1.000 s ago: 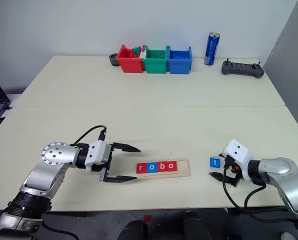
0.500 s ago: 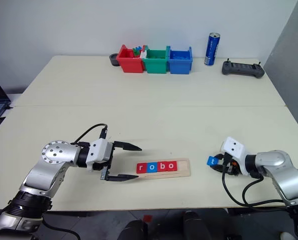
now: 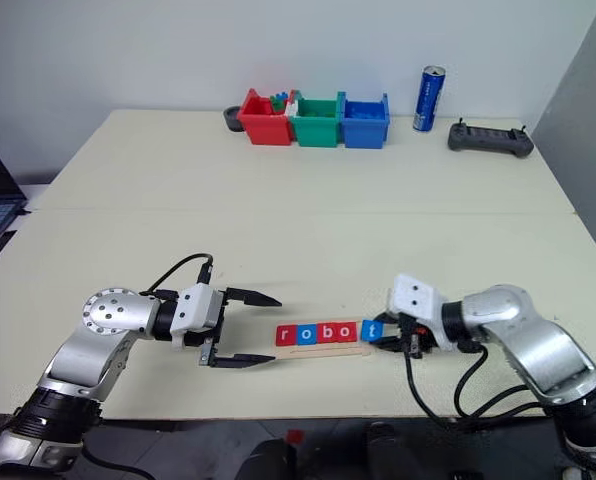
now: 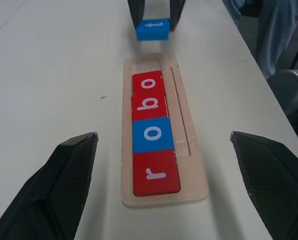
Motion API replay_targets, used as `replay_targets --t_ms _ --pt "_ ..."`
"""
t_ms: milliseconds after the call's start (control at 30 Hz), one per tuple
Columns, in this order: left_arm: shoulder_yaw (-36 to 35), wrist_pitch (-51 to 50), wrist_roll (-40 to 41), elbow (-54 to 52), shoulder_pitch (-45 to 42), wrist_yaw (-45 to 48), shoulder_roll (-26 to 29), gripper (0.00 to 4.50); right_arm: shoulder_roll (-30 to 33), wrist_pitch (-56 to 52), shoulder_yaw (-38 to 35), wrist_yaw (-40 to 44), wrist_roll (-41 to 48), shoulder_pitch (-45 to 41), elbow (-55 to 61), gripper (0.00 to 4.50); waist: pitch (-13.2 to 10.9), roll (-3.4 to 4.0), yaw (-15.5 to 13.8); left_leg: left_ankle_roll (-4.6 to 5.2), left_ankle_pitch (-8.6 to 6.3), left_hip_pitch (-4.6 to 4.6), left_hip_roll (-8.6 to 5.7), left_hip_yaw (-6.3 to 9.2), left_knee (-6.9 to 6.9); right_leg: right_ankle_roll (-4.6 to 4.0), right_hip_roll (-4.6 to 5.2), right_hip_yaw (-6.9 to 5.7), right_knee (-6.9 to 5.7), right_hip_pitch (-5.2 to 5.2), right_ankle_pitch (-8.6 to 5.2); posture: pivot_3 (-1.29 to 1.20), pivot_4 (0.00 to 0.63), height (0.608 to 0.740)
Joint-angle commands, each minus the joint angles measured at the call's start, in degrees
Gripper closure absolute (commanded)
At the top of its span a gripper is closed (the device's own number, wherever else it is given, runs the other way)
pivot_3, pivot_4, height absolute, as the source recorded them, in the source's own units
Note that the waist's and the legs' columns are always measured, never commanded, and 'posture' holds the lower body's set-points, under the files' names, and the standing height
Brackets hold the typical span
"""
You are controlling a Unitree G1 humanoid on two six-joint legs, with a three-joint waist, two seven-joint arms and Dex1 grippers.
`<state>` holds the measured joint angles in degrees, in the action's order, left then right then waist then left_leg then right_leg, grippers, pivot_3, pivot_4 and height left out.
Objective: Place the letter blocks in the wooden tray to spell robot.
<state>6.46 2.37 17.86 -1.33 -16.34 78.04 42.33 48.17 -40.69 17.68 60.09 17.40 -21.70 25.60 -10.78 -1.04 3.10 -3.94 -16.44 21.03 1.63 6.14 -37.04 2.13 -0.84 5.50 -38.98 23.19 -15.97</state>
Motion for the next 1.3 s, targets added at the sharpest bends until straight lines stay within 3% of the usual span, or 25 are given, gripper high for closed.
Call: replay_targets --t_ms 33,333,867,1167,1300 --pt "-0.85 -0.64 0.66 -2.24 -0.57 -0.66 0.48 0.00 -0.59 0.32 2.97 0.53 -2.54 -3.36 -1.24 3.03 0.00 0.00 0.03 0.00 0.00 0.00 0.00 0.00 0.00 0.00 0.00 0.01 0.00 0.00 0.00 0.00 0.150 0.740" --pt "-0.92 0.58 0.24 -0.86 -0.24 -0.69 0.21 0.00 -1.05 2.31 7.65 2.06 -7.53 -8.06 -6.52 3.03 0.00 0.00 0.13 0.00 0.00 -0.01 0.01 0.00 0.01 -0.01 -0.01 -0.01 -0.02 0.02 0.01 0.00 0.150 0.740" --pt "-0.76 0.54 0.50 -1.76 0.09 -1.31 0.29 0.00 -2.66 3.38 8.58 5.40 -10.16 -10.21 -8.39 3.03 0.00 0.00 0.14 0.00 0.00 -0.01 0.02 0.01 0.01 -0.02 0.00 -0.03 -0.03 0.02 0.01 0.00 0.150 0.740" --pt "-0.61 -1.29 0.58 -3.19 -0.53 -1.87 0.23 0.00 -4.67 0.36 6.14 5.21 -8.54 -11.82 -7.80 0.03 0.00 0.00 0.15 0.00 0.00 -0.01 0.02 0.01 0.01 -0.02 -0.01 -0.03 -0.03 0.02 0.01 0.00 0.150 0.740" --pt "-1.02 -0.79 0.62 -2.46 -0.25 -1.51 0.48 0.00 -3.64 -2.79 2.25 4.46 -5.92 -11.73 -4.13 0.03 0.00 0.00 0.13 0.00 0.00 -0.01 0.02 0.03 0.01 -0.02 0.00 -0.03 -0.04 0.02 0.01 0.00 0.150 0.740"
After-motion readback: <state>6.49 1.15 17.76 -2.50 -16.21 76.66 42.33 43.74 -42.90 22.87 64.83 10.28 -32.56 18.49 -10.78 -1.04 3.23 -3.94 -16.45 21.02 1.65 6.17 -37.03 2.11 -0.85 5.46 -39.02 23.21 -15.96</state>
